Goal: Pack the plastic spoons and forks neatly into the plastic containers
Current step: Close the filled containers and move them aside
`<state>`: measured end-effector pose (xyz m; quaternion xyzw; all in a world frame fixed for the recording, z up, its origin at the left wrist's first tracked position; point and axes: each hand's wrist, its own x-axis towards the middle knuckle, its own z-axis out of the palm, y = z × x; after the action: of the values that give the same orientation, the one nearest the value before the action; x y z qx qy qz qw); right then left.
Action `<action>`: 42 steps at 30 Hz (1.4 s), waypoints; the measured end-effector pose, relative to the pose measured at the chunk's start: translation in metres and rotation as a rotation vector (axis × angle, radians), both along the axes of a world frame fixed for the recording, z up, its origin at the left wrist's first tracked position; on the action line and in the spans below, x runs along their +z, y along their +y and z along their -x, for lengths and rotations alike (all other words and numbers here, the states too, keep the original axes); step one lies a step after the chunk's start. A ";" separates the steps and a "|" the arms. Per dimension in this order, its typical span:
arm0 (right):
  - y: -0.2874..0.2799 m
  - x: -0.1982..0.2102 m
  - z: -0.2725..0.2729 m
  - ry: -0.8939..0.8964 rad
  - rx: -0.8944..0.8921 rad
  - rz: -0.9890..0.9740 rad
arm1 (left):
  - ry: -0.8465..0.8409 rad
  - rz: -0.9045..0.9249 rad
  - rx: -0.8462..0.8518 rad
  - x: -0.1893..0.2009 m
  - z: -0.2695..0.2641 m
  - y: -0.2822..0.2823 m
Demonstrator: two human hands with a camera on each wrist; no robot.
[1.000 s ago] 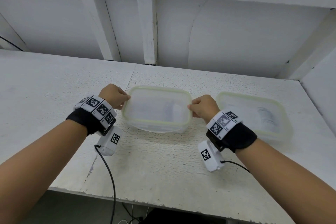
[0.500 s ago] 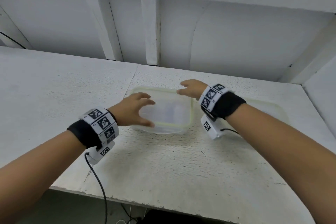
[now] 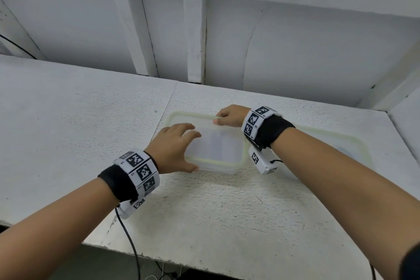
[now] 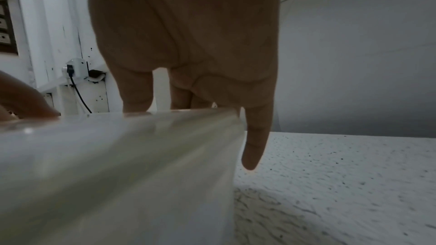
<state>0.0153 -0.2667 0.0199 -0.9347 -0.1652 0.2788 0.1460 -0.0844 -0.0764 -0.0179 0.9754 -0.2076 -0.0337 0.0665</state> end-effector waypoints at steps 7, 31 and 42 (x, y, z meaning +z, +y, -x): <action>0.001 -0.002 0.003 0.000 0.007 0.019 | -0.022 0.028 -0.020 -0.006 -0.002 0.004; -0.029 0.005 -0.025 0.314 -0.813 -0.687 | 0.533 0.968 0.759 0.024 -0.108 0.047; 0.003 -0.028 -0.081 -0.042 -0.846 -0.713 | 0.272 0.964 0.802 0.010 -0.175 0.045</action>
<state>0.0966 -0.2633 -0.0083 -0.8177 0.1376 0.1042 0.5492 0.0909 -0.0314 -0.0076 0.8249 0.1917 -0.0324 0.5308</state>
